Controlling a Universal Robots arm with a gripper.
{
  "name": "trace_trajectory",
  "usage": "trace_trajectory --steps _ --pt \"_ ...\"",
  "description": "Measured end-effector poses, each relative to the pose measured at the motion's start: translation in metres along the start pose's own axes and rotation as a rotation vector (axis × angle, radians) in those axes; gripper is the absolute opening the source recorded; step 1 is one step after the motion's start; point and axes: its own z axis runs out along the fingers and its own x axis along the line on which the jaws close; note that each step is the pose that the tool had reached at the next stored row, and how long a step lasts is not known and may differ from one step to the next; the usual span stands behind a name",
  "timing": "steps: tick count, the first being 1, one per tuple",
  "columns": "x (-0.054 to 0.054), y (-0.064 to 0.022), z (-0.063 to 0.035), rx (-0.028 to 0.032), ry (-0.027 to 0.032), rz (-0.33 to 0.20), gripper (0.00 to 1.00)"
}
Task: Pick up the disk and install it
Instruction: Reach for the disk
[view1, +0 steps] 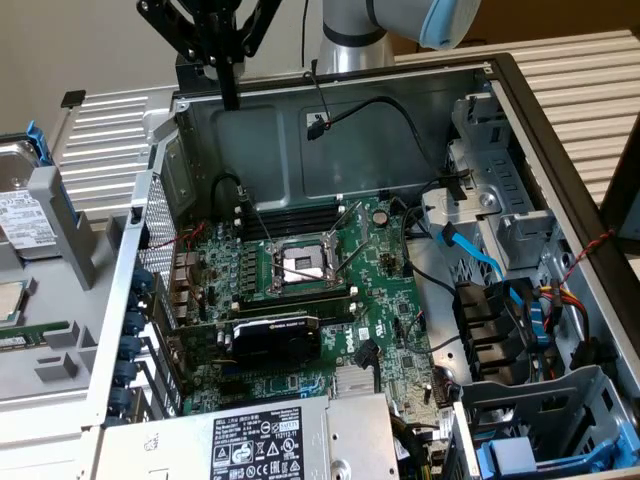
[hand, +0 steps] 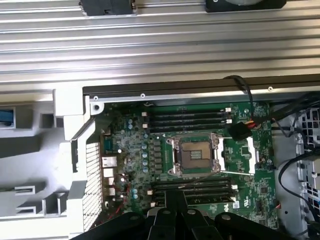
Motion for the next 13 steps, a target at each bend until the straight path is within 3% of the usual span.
trace_trajectory --steps 8,13 --pt "0.032 0.0029 -0.0043 0.0008 -0.0001 0.0 0.11" --pt "0.055 0.0016 -0.0049 0.0048 -0.0004 0.0 0.11"
